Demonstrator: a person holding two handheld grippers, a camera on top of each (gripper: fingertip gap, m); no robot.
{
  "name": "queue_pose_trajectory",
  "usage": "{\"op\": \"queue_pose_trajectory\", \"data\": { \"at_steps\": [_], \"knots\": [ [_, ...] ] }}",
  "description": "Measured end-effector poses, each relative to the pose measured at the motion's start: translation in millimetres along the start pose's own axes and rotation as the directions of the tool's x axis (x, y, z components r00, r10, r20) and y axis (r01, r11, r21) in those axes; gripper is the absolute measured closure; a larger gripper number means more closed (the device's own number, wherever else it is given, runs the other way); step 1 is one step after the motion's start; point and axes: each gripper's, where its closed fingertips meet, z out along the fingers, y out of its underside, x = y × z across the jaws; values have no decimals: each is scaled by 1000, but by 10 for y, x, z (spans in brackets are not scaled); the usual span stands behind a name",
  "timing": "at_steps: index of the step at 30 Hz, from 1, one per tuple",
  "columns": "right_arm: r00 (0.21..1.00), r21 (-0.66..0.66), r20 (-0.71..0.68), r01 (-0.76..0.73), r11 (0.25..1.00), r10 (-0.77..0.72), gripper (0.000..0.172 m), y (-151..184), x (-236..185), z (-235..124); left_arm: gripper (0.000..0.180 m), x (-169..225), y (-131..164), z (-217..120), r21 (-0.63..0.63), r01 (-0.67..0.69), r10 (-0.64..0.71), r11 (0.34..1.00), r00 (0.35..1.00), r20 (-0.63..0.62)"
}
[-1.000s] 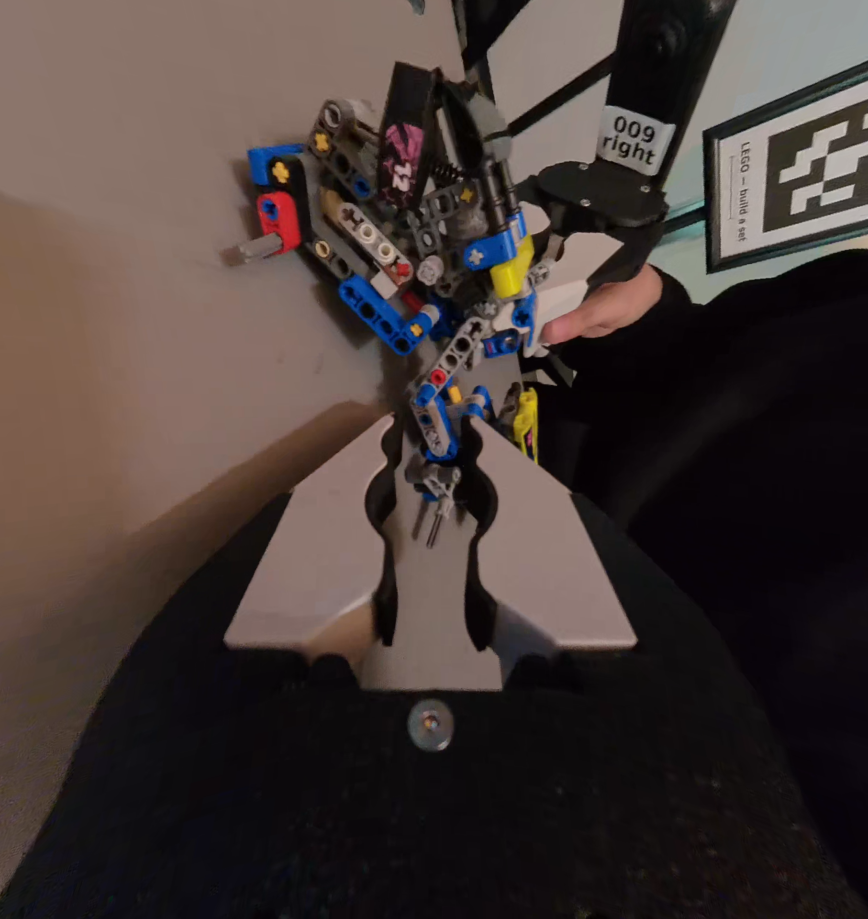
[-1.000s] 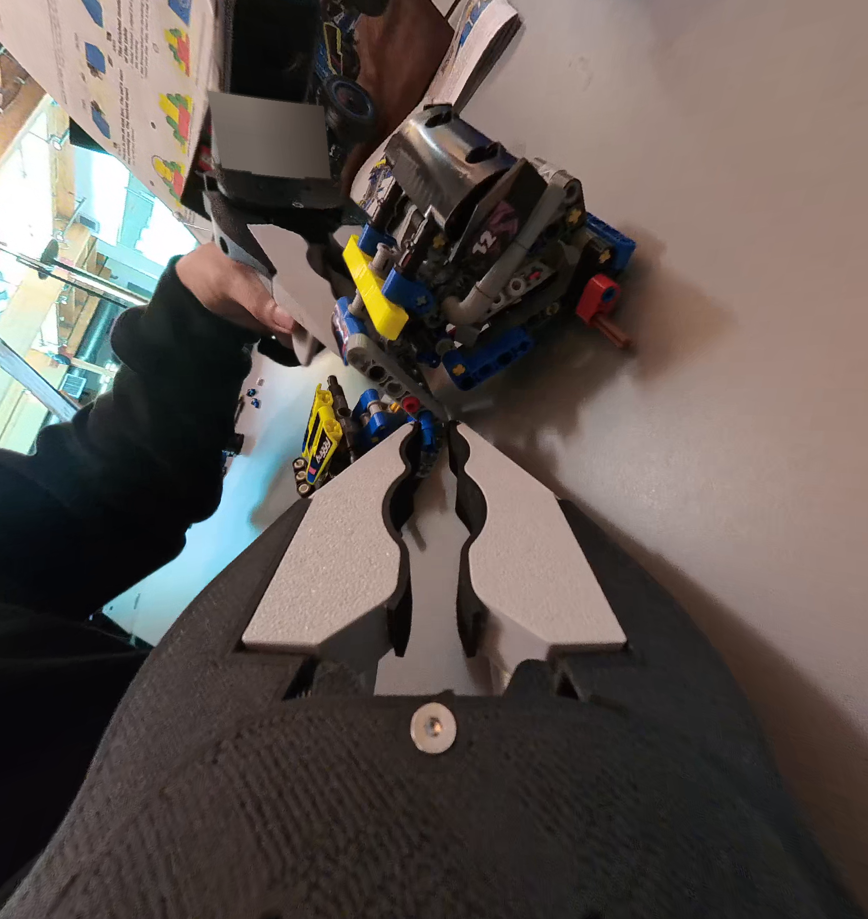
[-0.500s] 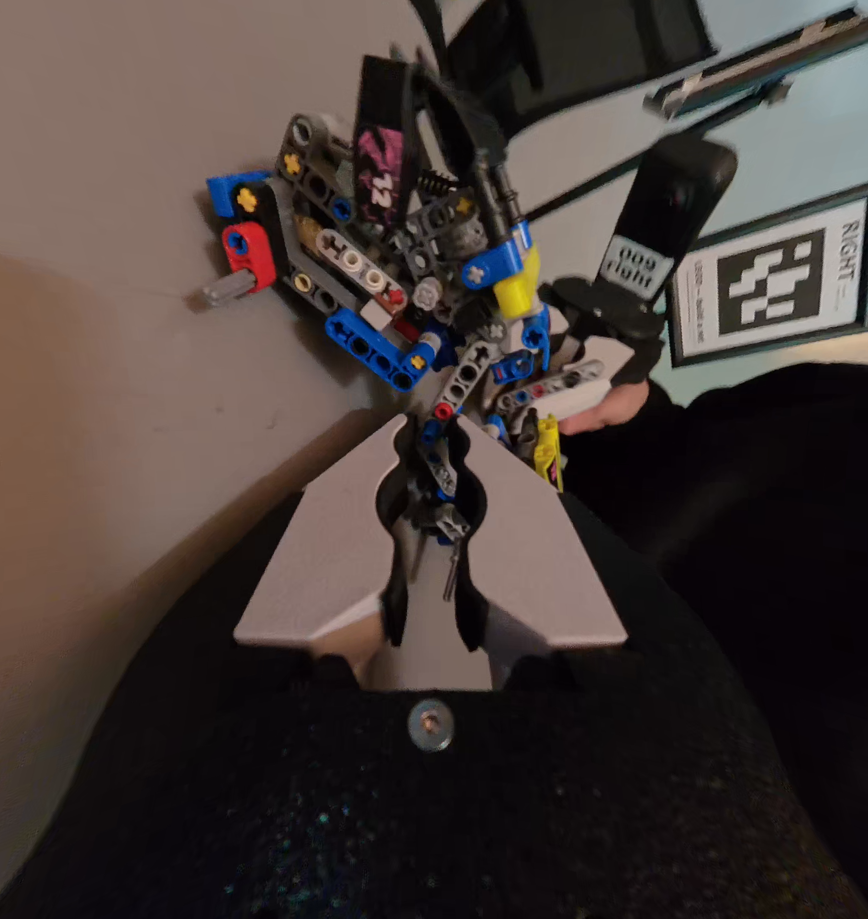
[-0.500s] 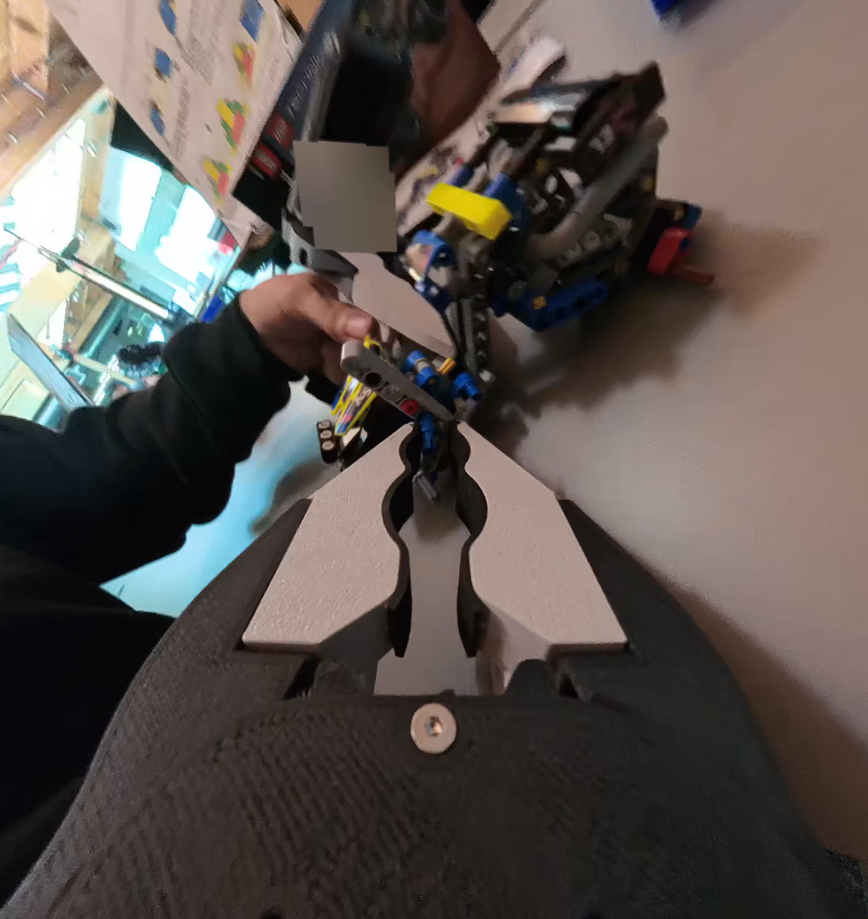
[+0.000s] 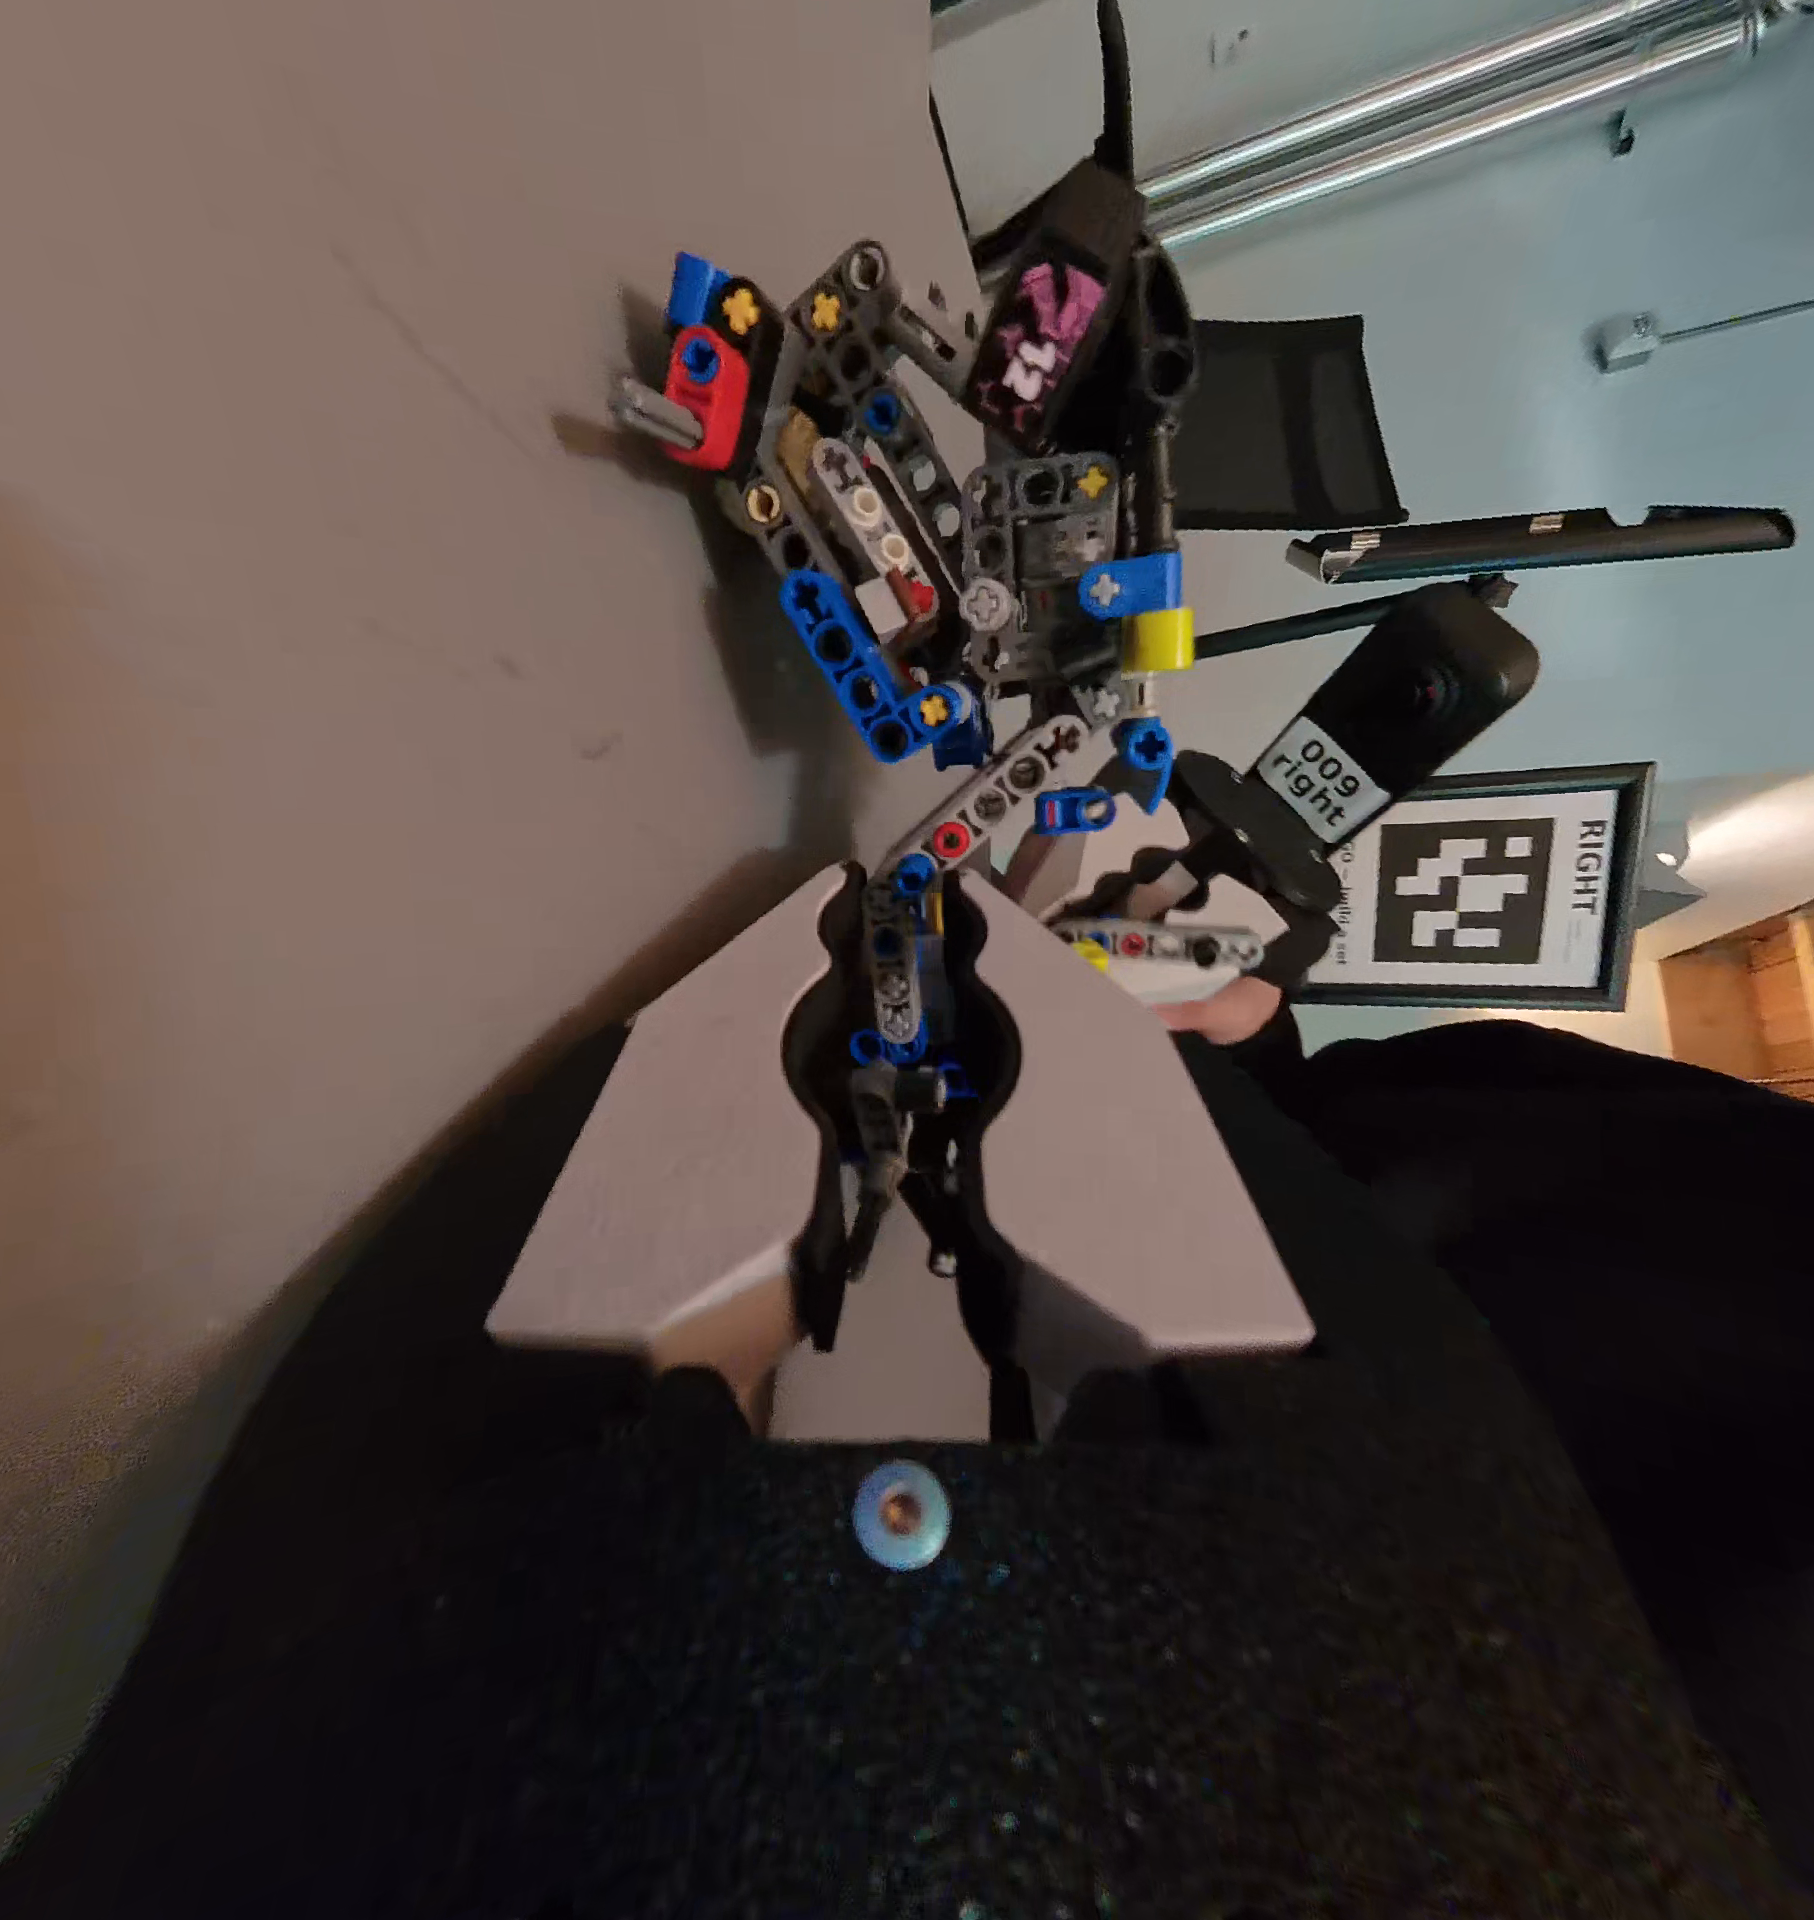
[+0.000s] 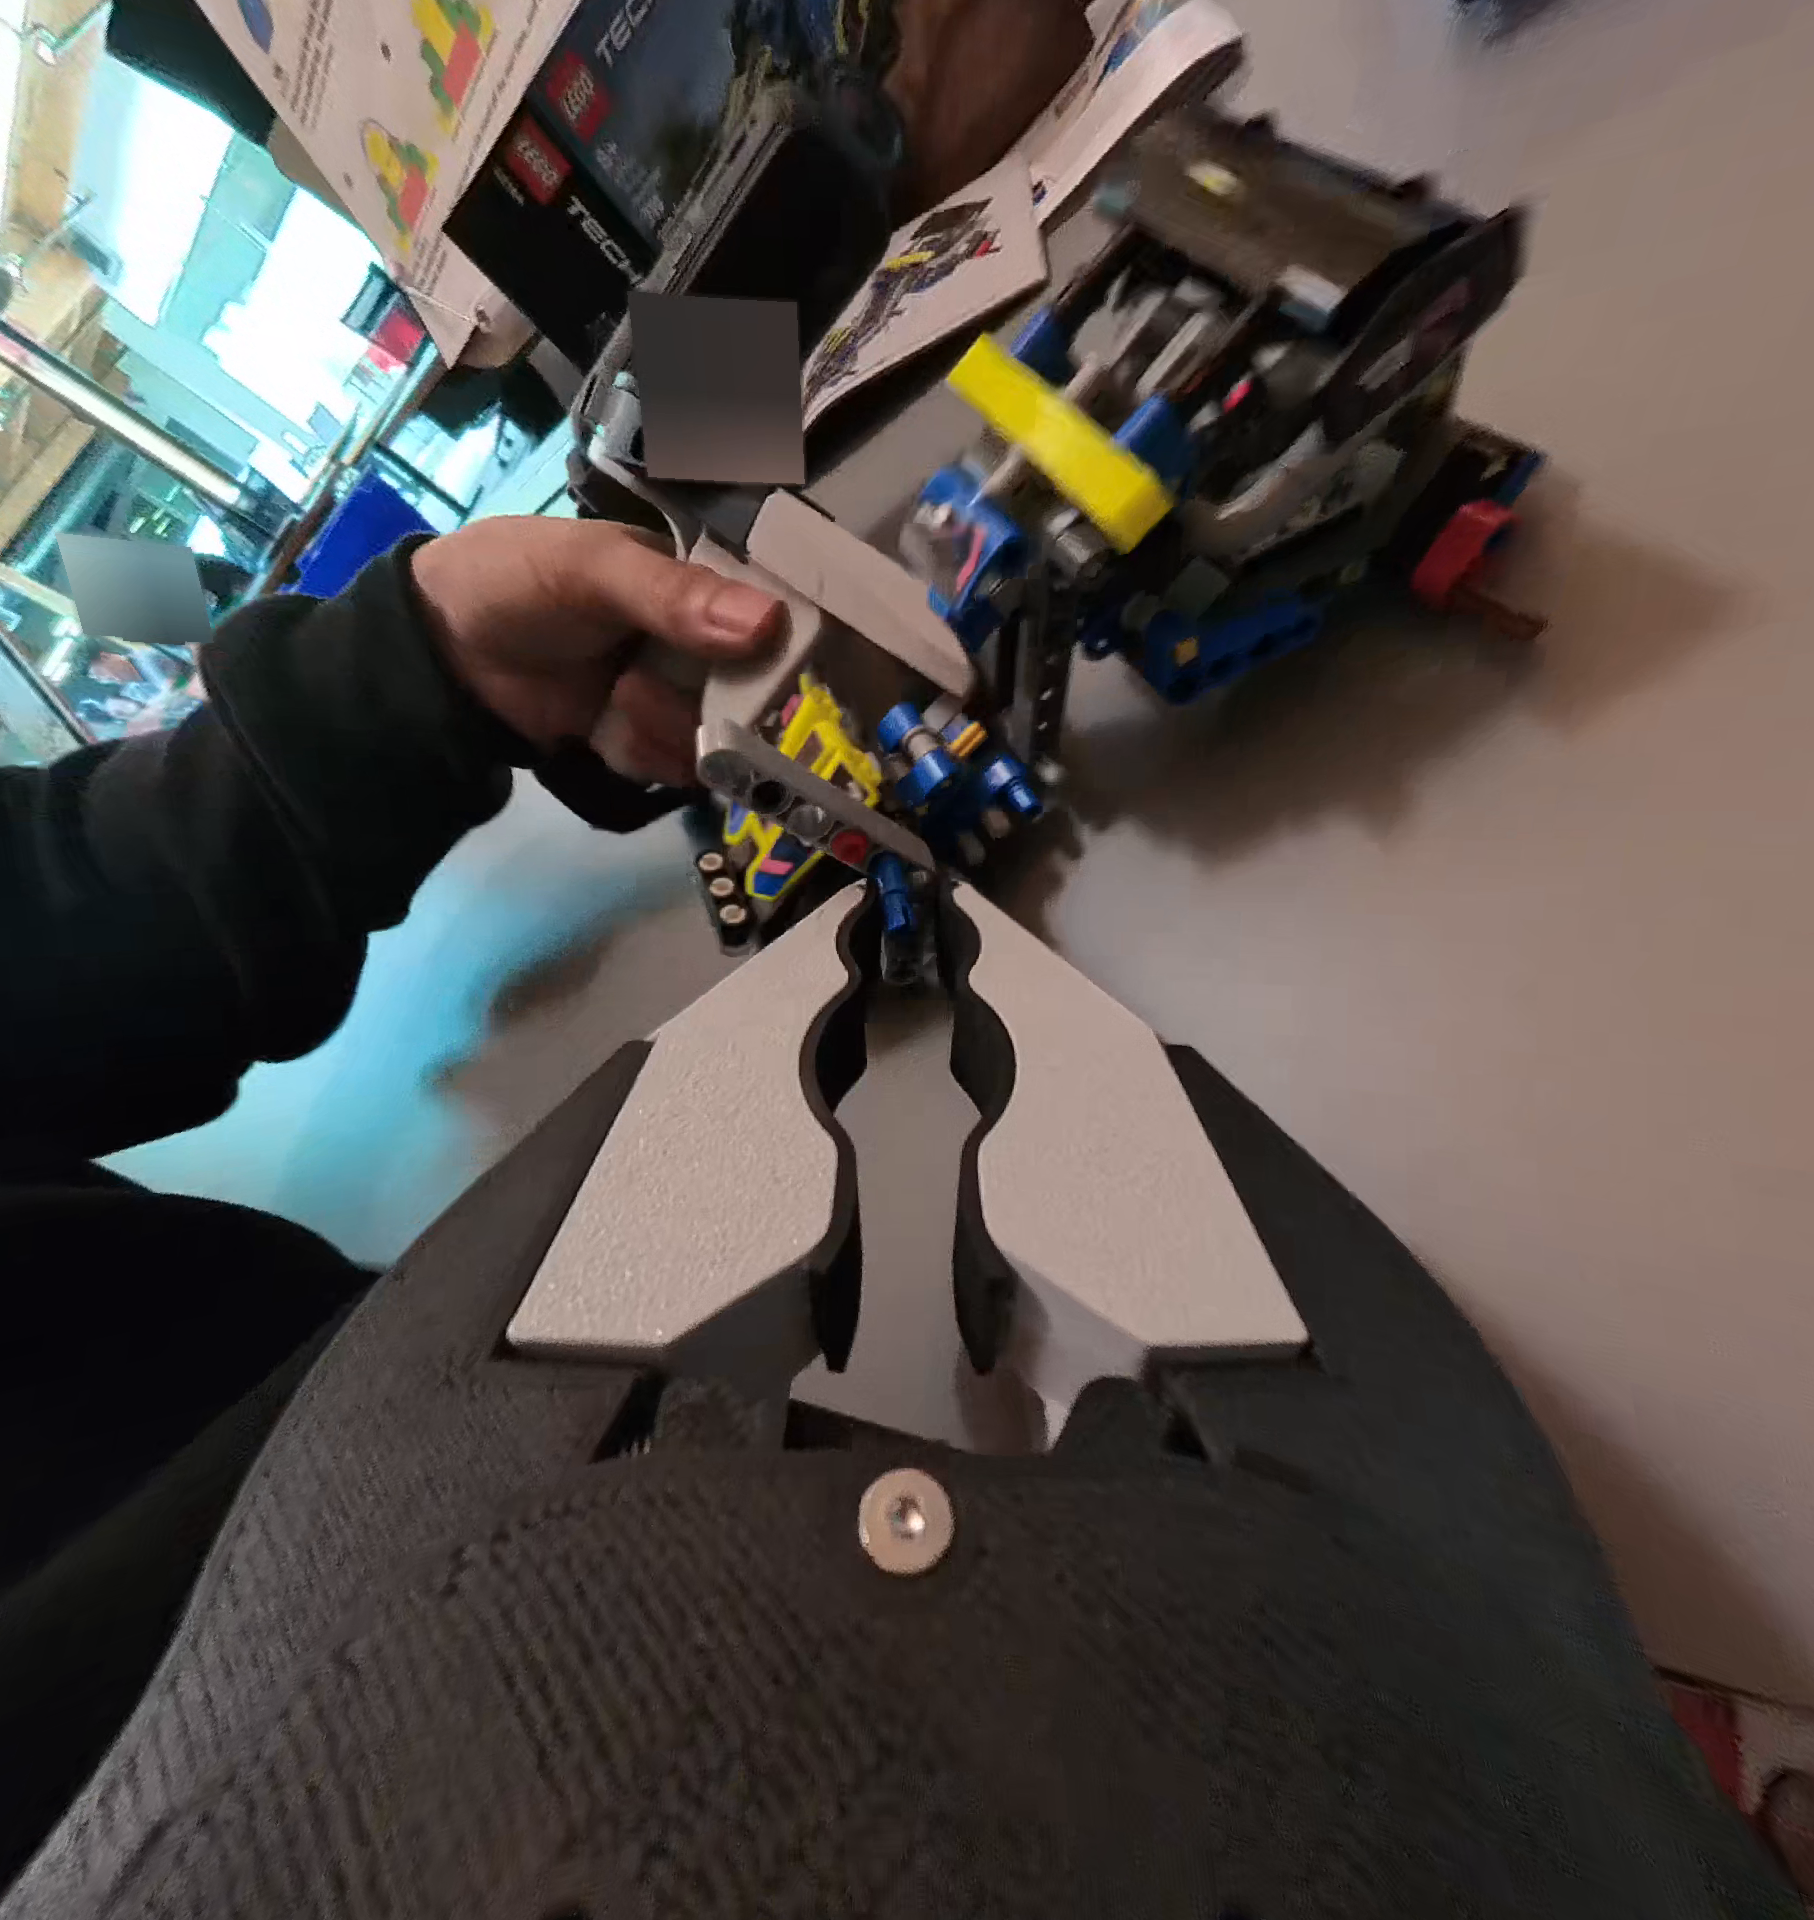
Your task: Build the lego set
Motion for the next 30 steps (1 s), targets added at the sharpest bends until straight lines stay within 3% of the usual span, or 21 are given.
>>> {"op": "queue_pose_trajectory", "data": {
  "at_steps": [2,5,8,10,13,17,19,23,27,30],
  "knots": [
    [1000,38,-5,10,999,-10,165,-58,72,-61,158,42,10,-3,-26,-36,36,999,999,-4],
    [1000,37,-17,13,999,-13,165,-70,178,-64,153,26,30,-75,-95,-275,284,957,953,107],
    [1000,37,-19,-7,999,8,165,-114,212,-57,148,58,-47,-315,-132,-515,531,847,802,273],
    [999,35,-15,-35,999,36,165,-131,230,-35,135,281,12,-455,-112,-636,635,764,708,309],
    [997,58,-60,-43,997,47,165,-184,320,0,113,297,242,-500,-134,-624,603,770,644,470],
    [997,67,-45,-57,996,60,165,-235,318,92,106,239,455,-262,-42,-625,497,779,576,649],
    [997,73,-45,-57,996,60,165,-249,308,120,101,128,506,-160,-79,-620,484,780,520,704],
    [999,28,-26,-42,999,43,165,-180,253,128,111,-81,511,-114,-182,-606,509,774,425,749],
    [999,-81,33,45,996,-42,165,17,82,52,115,-76,487,-144,-239,-631,572,738,399,716],
    [988,-100,57,146,984,-141,165,94,-10,46,115,-58,487,-172,-208,-626,575,752,467,671]
  ]
}}
